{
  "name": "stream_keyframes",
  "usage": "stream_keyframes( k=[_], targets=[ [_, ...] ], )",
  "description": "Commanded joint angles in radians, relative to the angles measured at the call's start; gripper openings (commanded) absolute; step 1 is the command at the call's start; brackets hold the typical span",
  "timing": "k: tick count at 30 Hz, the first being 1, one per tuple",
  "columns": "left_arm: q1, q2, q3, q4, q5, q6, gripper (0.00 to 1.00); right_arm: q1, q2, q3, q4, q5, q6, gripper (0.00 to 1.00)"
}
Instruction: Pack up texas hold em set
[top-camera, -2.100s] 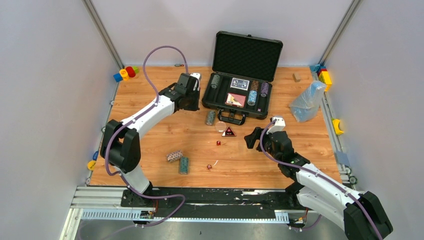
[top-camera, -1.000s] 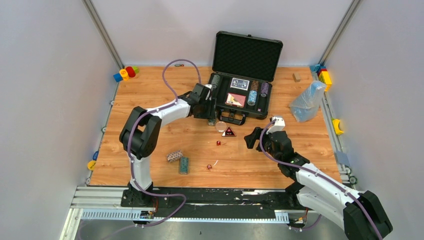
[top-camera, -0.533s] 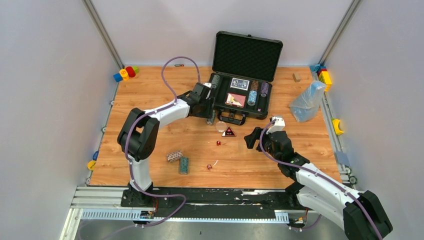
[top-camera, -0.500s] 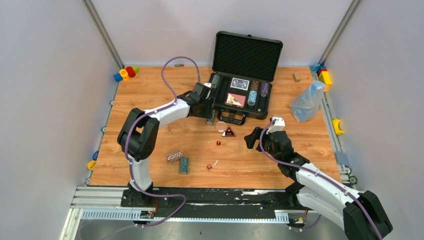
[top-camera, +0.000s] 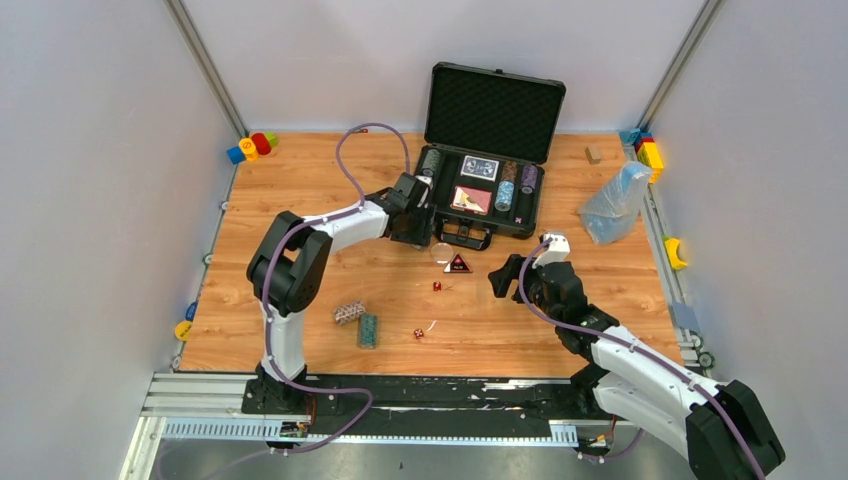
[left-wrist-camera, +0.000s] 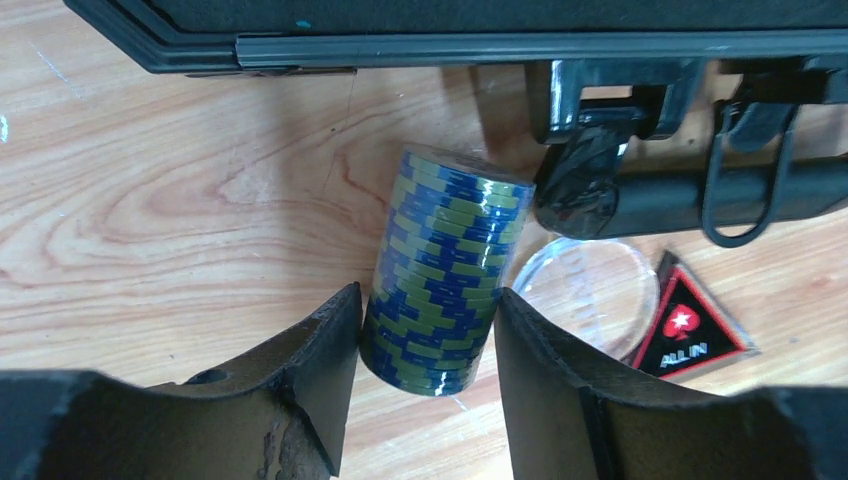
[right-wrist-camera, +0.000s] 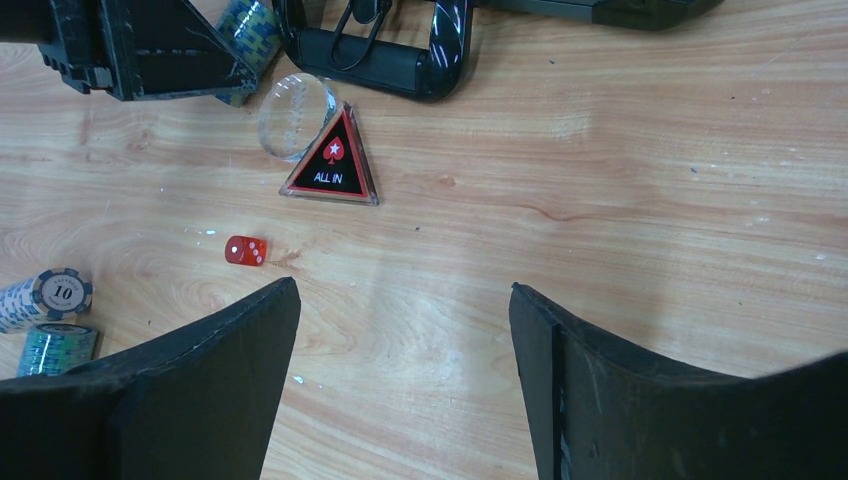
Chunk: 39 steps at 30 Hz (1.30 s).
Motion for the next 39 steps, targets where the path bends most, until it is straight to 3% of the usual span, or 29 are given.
stream_keyframes(
  k=[1,3,5,11,21,39],
  targets=[
    [-0.008,0.027,0.023,-0.028,-0.036,0.022,0.54,0.0,0.003,0.047,0.029,0.005,0.0,0.78],
    [-0.008,0.017,0.018,-0.029,-0.045,0.026,0.39,0.0,0.003,0.047,0.029,0.006,0.001,0.78],
    [-0.008,-0.004,0.015,-0.032,-0.061,0.034,0.31,0.0,0.004,0.046,0.03,0.005,0.0,0.78],
    [-0.006,-0.103,0.03,-0.107,-0.159,0.068,0.25,0.0,0.01,0.049,0.03,0.001,0.0,0.78],
    [0.003,-0.161,0.181,-0.188,-0.204,0.128,0.2,0.0,0.011,0.05,0.029,0.003,0.001,0.78],
    [0.075,0.199,0.636,-0.32,-0.076,0.148,0.19,0.001,0.012,0.051,0.022,0.02,0.0,0.78]
  ],
)
